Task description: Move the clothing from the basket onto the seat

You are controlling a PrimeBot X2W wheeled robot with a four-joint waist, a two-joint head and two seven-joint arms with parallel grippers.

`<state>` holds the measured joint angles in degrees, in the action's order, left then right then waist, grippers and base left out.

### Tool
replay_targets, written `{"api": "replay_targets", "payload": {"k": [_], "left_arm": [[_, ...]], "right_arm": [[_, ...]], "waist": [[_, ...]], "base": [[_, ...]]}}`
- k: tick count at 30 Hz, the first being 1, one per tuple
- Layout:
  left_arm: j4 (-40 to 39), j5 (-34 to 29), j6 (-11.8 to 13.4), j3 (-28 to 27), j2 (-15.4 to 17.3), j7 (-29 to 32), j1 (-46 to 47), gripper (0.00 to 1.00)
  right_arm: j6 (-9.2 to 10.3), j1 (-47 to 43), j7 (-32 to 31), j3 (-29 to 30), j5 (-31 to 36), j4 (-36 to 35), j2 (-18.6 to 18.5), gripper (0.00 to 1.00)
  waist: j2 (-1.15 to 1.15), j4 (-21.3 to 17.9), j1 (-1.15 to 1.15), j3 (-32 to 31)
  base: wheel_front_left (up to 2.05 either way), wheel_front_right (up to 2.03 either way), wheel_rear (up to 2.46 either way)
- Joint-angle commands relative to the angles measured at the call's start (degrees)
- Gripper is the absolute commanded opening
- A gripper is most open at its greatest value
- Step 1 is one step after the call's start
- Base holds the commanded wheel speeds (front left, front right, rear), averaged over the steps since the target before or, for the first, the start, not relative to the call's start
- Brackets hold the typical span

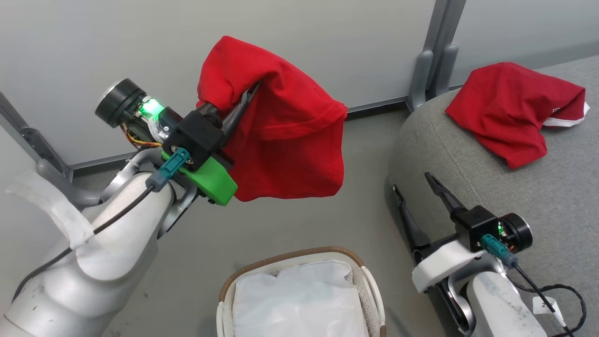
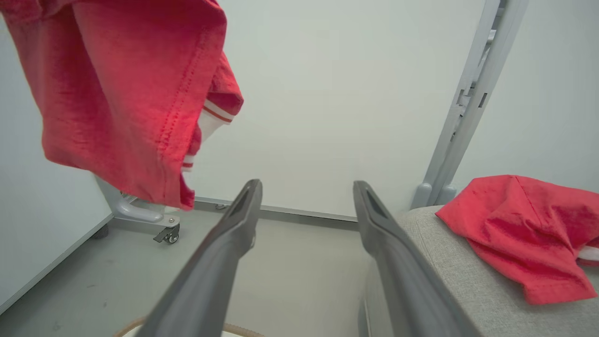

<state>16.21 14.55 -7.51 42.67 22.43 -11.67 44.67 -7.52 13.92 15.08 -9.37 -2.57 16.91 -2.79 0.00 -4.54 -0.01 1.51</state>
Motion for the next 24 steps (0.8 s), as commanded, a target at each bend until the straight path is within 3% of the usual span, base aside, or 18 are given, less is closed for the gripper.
{"api": "replay_targets", "payload": {"k": [1, 11, 24], "left_arm": [[-0.32, 0.52, 0.08, 0.16, 0.21, -0.13, 1.18, 0.00], [-0.76, 1.37, 0.09, 2.41, -0.60, -1.09, 3.54, 0.00], [-4.53, 2.24, 0.10, 5.96, -2.34, -0.88, 3.85, 0.00]], "right_arm": [[0.06, 0.98, 0.14, -1.05, -0.67, -0.21, -0.18, 1.00], [0.06, 5.51, 0.14, -12.16, -3.84, 3.56, -0.22, 1.00], [0.06, 15.57, 0.14, -20.65, -8.94, 11.19, -0.62, 1.00]], "waist": [[0.00, 0.08, 0.01, 0.02], [0.00, 1.25, 0.01, -0.34], [0.00, 4.08, 0.01, 0.07]], "base": [[0.00, 0.00, 0.00], [0.00, 0.00, 0.00], [0.00, 0.00, 0.00]]}}
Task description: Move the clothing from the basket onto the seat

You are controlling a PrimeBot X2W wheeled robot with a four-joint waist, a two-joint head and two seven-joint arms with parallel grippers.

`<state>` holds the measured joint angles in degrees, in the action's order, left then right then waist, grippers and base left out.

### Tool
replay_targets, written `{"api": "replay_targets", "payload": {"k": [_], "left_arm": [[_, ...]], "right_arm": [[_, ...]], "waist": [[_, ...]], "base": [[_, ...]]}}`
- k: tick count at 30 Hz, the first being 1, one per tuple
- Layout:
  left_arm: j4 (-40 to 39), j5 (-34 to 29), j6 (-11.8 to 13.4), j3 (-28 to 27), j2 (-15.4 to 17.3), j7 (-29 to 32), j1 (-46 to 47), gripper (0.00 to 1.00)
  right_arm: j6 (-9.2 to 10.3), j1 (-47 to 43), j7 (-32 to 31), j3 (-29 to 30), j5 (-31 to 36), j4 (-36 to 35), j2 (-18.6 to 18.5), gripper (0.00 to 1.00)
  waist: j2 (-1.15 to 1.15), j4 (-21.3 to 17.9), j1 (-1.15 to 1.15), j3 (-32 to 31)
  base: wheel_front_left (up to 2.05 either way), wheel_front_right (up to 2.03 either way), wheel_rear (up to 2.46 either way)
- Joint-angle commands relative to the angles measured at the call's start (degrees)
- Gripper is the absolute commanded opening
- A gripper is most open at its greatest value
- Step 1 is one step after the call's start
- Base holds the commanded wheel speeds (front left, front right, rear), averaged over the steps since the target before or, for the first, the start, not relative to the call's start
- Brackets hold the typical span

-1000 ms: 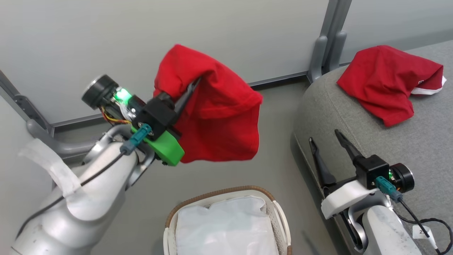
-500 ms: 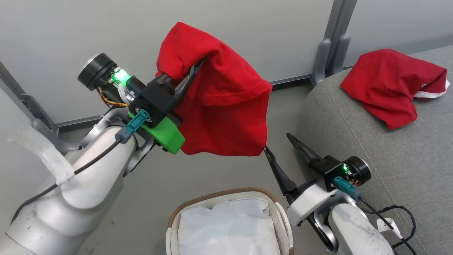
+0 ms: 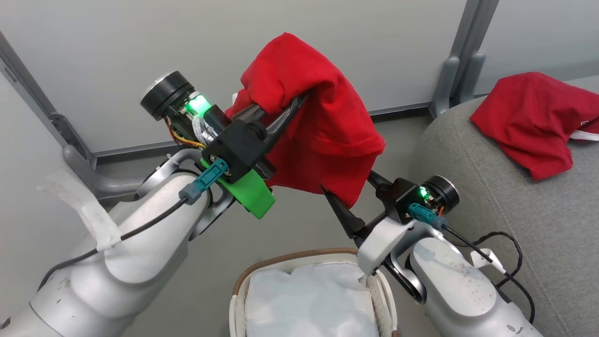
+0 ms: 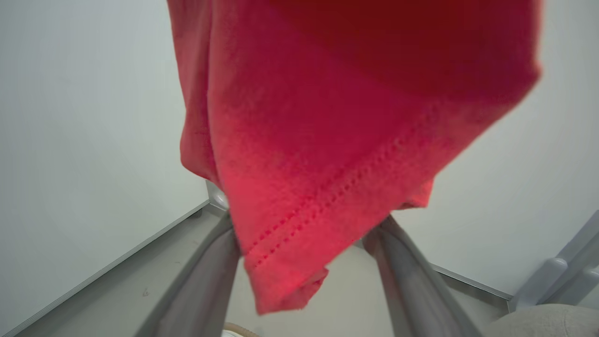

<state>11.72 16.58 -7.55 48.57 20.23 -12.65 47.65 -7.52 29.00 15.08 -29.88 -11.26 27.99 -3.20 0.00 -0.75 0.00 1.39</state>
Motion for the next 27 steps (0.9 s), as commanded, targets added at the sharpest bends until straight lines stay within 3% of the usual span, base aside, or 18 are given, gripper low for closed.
{"api": "replay_targets", "payload": {"k": [1, 3, 4, 5, 7, 8, 9, 19, 25, 26, 27], "left_arm": [[-0.18, 0.40, 0.14, 0.20, -0.24, 0.13, 0.71, 0.00], [-0.30, 0.76, 0.14, 0.42, -0.37, 0.10, 0.16, 0.00], [-0.27, 1.01, 0.16, 0.47, -0.41, 0.14, -0.20, 0.00], [-0.20, 1.16, 0.20, 0.51, -0.44, 0.15, -0.49, 0.00], [0.05, 1.76, 0.32, 0.50, -0.48, 0.13, -1.19, 0.00], [0.22, 2.10, 0.45, 0.43, -0.49, 0.09, -1.53, 0.00], [0.36, 2.34, 0.51, 0.36, -0.43, 0.05, -1.71, 0.00], [3.43, 6.03, 1.67, -1.05, -0.05, -0.79, -5.82, 0.00], [6.79, 8.76, 2.59, -1.56, -1.65, -1.55, -10.08, 0.00], [7.68, 9.30, 2.62, -1.54, -2.03, -1.62, -10.93, 0.20], [8.36, 9.65, 2.79, -1.56, -2.43, -1.79, -11.49, 0.29]], "right_arm": [[0.06, 1.06, 0.14, -0.74, -0.62, 0.25, -0.23, 1.00], [0.06, 2.10, 0.14, -1.79, -1.29, 0.65, -0.31, 0.99], [0.06, 2.53, 0.14, -2.02, -1.52, 0.82, -0.31, 0.76], [0.06, 2.84, 0.14, -2.18, -1.53, 1.00, -0.29, 0.44], [0.06, 3.45, 0.14, -2.34, -1.56, 1.09, -0.23, 0.25], [0.06, 3.58, 0.14, -2.35, -1.40, 1.08, -0.17, 0.07], [0.06, 3.54, 0.14, -2.37, -1.20, 1.03, -0.14, 0.00], [0.06, 1.57, 0.14, -1.95, -0.48, -1.30, 0.09, 0.00], [0.06, 0.13, 0.14, 0.51, -0.38, -3.71, 0.18, 0.00], [0.06, -0.17, 0.14, 0.92, -0.20, -4.06, 0.20, 0.00], [0.06, -0.38, 0.14, 1.35, 0.02, -4.34, 0.20, 0.00]], "waist": [[0.00, 0.41, 0.00, 0.26], [0.00, 0.65, 0.00, 0.36], [0.00, 0.77, 0.00, 0.40], [0.00, 0.85, 0.00, 0.42], [0.00, 1.04, 0.00, 0.44], [0.00, 1.12, 0.00, 0.43], [0.00, 1.17, 0.00, 0.41], [0.00, 0.99, 0.00, 0.25], [0.00, 0.59, 0.00, 0.56], [0.00, 0.51, 0.00, 0.65], [0.00, 0.46, 0.00, 0.74]], "base": [[0.00, 0.00, 0.00], [0.00, 0.00, 0.00], [0.00, 0.00, 0.00], [0.00, 0.00, 0.00], [0.00, 0.00, 0.00], [0.00, 0.00, 0.00], [0.00, 0.00, 0.00], [0.00, 0.00, 0.00], [0.00, 0.00, 0.00], [0.00, 0.00, 0.00], [0.00, 0.00, 0.00]]}}
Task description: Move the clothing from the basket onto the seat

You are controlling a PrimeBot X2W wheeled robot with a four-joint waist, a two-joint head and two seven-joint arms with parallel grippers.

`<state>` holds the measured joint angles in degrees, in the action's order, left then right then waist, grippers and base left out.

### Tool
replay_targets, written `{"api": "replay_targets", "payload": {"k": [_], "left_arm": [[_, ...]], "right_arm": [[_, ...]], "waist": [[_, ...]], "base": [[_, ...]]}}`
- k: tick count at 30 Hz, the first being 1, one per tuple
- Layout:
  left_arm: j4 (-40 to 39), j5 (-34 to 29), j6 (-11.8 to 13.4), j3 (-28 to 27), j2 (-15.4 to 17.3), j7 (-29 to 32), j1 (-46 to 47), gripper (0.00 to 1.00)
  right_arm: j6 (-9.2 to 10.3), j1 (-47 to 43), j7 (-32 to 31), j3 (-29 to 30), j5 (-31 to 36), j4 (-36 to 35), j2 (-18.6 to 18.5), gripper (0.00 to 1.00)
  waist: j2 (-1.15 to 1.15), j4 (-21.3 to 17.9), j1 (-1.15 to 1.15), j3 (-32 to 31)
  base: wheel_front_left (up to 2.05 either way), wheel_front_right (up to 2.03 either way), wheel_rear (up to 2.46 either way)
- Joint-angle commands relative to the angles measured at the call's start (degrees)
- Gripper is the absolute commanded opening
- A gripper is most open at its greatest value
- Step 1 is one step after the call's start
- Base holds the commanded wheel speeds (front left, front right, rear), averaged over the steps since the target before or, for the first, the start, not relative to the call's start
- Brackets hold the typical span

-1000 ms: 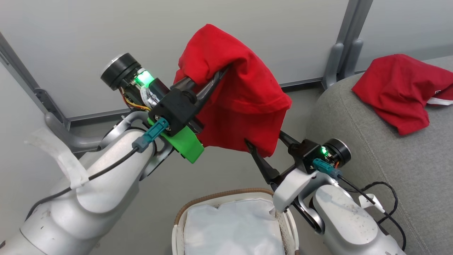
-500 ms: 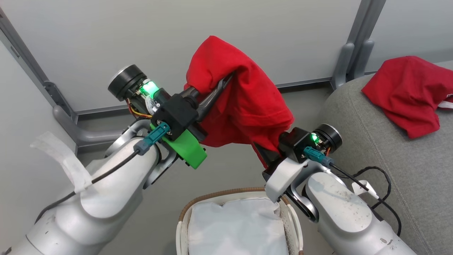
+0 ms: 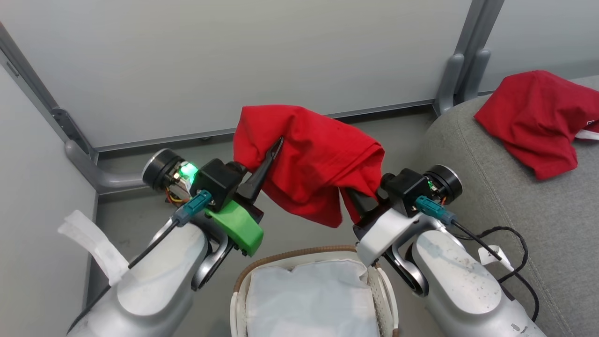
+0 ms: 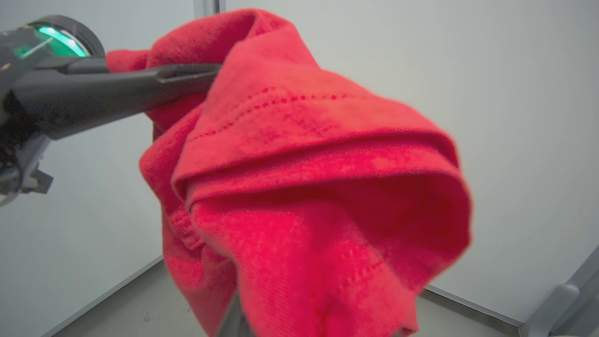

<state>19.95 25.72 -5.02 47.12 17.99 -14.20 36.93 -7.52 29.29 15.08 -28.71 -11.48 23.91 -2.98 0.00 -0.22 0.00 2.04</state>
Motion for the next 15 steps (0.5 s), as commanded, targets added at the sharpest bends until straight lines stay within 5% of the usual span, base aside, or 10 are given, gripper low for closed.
{"api": "replay_targets", "payload": {"k": [1, 2, 3, 15], "left_arm": [[0.88, 1.11, 0.49, -0.32, -0.76, -0.46, -1.54, 0.45], [1.60, 1.36, 0.61, -0.51, -1.26, -0.63, -2.21, 0.49], [2.36, 1.59, 0.72, -0.73, -1.89, -0.58, -2.96, 1.00], [5.75, 1.02, 0.55, -4.67, -7.56, -1.06, -11.86, 1.00]], "right_arm": [[0.06, -0.89, 0.14, 0.83, 0.45, -0.68, -0.02, 0.00], [0.06, -1.07, 0.14, 1.32, 0.60, -0.96, -0.04, 0.00], [0.06, -1.35, 0.14, 1.84, 0.73, -1.40, -0.01, 0.00], [0.06, -3.19, 0.14, 9.26, 3.62, -4.67, 0.00, 0.00]], "waist": [[0.00, -0.12, 0.00, 0.18], [0.00, -0.16, 0.00, 0.26], [0.00, -0.21, 0.00, 0.36], [0.00, -0.73, 0.00, 1.52]], "base": [[0.00, 0.00, 0.00], [0.00, 0.00, 0.00], [0.00, 0.00, 0.00], [0.00, 0.00, 0.00]]}}
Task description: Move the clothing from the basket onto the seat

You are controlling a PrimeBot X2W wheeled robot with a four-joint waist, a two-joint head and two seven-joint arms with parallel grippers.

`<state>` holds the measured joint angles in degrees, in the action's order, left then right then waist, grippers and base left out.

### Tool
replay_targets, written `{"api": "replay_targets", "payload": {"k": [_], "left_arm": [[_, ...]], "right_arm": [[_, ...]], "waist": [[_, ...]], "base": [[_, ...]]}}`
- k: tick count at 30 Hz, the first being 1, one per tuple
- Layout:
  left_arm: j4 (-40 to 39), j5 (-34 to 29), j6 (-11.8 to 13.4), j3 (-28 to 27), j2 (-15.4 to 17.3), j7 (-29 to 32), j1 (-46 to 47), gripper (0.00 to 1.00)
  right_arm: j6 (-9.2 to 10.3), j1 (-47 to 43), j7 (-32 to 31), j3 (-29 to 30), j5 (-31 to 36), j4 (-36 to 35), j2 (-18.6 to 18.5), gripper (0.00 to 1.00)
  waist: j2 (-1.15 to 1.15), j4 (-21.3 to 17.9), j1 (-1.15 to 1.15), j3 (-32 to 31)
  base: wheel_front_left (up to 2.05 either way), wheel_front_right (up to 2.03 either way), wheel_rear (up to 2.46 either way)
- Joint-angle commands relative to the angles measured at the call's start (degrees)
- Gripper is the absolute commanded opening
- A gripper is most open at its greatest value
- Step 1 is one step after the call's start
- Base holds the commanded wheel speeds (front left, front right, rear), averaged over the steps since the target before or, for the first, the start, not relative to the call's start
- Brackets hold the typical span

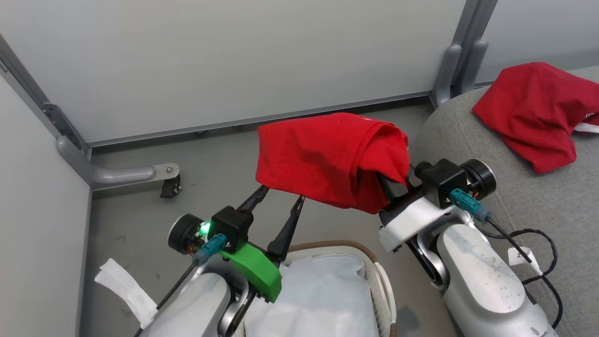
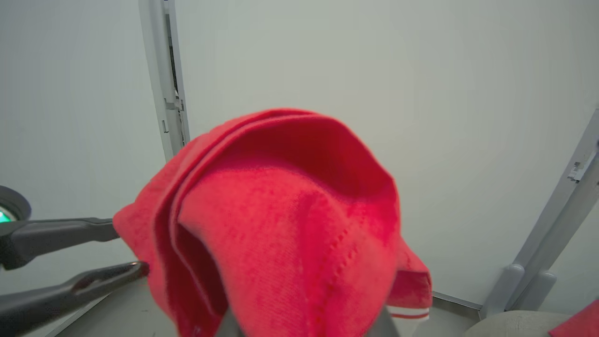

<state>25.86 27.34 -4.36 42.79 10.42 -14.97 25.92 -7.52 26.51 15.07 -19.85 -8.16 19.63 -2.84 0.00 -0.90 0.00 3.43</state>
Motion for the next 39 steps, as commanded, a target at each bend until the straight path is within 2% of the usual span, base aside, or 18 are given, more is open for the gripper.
{"api": "replay_targets", "payload": {"k": [1, 10, 17, 26, 34, 39], "left_arm": [[-0.19, -0.84, -0.21, -0.95, -0.45, -0.29, -1.72, 1.00], [-1.02, -3.64, -1.21, -5.42, -3.65, -0.26, -6.61, 1.00], [-1.83, -5.50, -1.89, -8.40, -5.59, -0.25, -9.22, 1.00], [-2.26, -7.65, -2.67, -10.56, -6.68, -0.25, -10.09, 1.00], [-1.95, -9.35, -3.12, -10.33, -6.92, -0.26, -8.90, 1.00], [-1.48, -9.84, -3.15, -9.89, -6.97, -0.26, -8.24, 1.00]], "right_arm": [[0.06, -0.56, 0.15, 1.19, 0.62, -0.59, -0.14, 0.00], [0.06, -1.88, 0.15, 5.80, 2.44, -1.75, -0.14, 0.00], [0.06, -3.08, 0.15, 7.77, 2.80, -2.31, -0.15, 0.00], [0.07, -4.59, 0.15, 9.21, 2.16, -2.84, -0.14, 0.00], [0.06, -5.47, 0.15, 10.54, 1.75, -3.42, -0.11, 0.00], [0.06, -5.93, 0.15, 11.18, 1.37, -3.89, -0.10, 0.00]], "waist": [[0.00, -0.11, 0.00, 0.26], [0.00, -0.71, 0.00, 1.27], [0.00, -3.10, 0.00, 1.87], [0.00, -11.52, 0.00, 3.89], [0.00, -19.72, 0.00, 6.26], [0.00, -22.97, 0.00, 7.40]], "base": [[0.00, 0.00, 0.00], [0.00, 0.00, 0.00], [0.00, 0.00, 0.00], [0.00, 0.00, 0.00], [0.00, 0.00, 0.00], [0.00, 0.00, 0.00]]}}
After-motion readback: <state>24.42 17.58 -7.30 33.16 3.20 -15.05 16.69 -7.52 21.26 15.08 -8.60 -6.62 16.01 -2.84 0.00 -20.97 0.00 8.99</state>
